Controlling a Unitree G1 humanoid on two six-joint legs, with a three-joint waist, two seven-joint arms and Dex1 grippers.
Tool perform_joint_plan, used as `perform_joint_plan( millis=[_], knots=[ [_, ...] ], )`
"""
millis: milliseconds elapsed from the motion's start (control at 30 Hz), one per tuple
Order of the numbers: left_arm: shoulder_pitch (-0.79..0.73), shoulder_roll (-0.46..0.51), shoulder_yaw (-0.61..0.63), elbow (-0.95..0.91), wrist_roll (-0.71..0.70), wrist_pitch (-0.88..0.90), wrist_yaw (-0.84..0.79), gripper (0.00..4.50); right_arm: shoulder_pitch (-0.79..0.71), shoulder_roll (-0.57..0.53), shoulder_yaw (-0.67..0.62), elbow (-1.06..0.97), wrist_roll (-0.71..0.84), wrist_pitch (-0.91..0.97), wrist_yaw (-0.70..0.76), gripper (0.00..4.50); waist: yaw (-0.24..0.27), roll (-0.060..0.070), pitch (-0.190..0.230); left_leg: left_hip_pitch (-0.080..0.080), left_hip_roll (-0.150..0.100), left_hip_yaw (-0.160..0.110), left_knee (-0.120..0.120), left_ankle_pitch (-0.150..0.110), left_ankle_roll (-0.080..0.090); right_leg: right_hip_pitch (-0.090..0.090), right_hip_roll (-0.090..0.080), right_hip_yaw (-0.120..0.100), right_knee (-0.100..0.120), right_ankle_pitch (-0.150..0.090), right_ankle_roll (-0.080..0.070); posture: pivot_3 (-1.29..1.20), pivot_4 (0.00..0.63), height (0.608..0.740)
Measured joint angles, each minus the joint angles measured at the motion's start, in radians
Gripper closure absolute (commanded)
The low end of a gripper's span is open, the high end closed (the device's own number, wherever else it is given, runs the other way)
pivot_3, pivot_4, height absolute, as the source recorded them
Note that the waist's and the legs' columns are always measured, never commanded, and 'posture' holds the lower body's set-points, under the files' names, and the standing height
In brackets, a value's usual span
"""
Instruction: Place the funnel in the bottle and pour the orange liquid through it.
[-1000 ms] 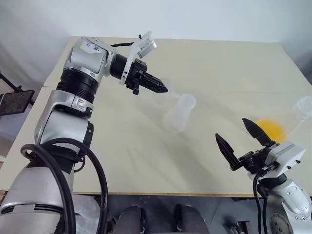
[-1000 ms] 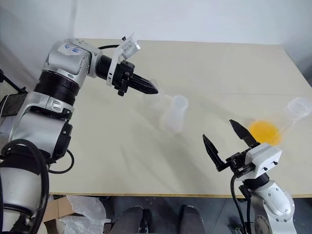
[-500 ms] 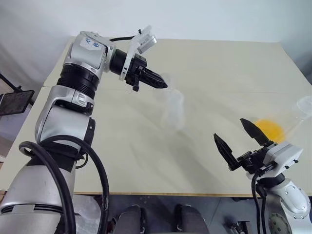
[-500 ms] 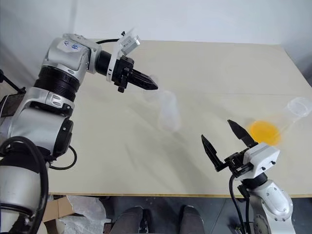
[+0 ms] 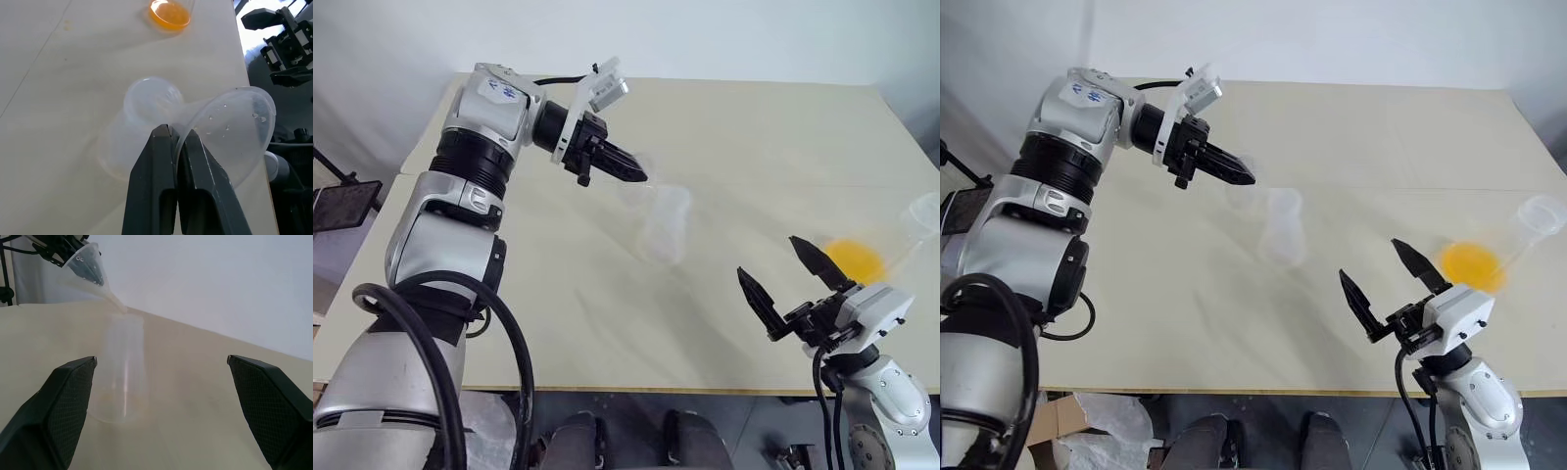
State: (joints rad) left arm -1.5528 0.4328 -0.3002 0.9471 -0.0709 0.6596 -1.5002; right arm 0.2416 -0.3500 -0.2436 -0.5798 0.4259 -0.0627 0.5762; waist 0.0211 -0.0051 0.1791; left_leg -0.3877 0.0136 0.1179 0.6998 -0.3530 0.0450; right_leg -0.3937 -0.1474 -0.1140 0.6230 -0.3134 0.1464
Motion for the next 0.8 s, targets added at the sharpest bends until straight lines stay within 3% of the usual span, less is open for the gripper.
perform_joint_plan(
  millis=[433,567,800],
  knots=[
    [-0.007,-0.07,-0.052,0.008,0.05,-0.045,0.0,4.49,-0.01,0.0,0.002,0.001,-0.007,0.001,-0.001,0.0,0.001,0.0,0.0,0.0,0.0,0.0,0.0,0.0,0.0,0.0,0.0,0.0,0.0,0.0,0.0,0.0,0.15,0.74],
    [-0.024,-0.091,-0.028,0.024,0.047,-0.051,0.012,3.54,-0.01,0.0,0.002,0.001,-0.009,0.001,-0.002,0.0,0.0,0.0,0.0,0.0,0.0,0.0,0.0,0.0,0.0,0.0,0.0,0.0,0.0,0.0,0.0,0.0,0.15,0.74],
    [-0.032,-0.117,0.093,0.072,0.005,-0.071,0.079,1.24,-0.024,0.005,0.003,0.001,-0.025,-0.006,-0.023,0.0,0.0,0.0,0.0,0.0,0.0,0.0,0.0,0.0,0.0,0.0,0.0,0.0,0.0,0.0,0.0,0.0,0.15,0.74]
  ],
)
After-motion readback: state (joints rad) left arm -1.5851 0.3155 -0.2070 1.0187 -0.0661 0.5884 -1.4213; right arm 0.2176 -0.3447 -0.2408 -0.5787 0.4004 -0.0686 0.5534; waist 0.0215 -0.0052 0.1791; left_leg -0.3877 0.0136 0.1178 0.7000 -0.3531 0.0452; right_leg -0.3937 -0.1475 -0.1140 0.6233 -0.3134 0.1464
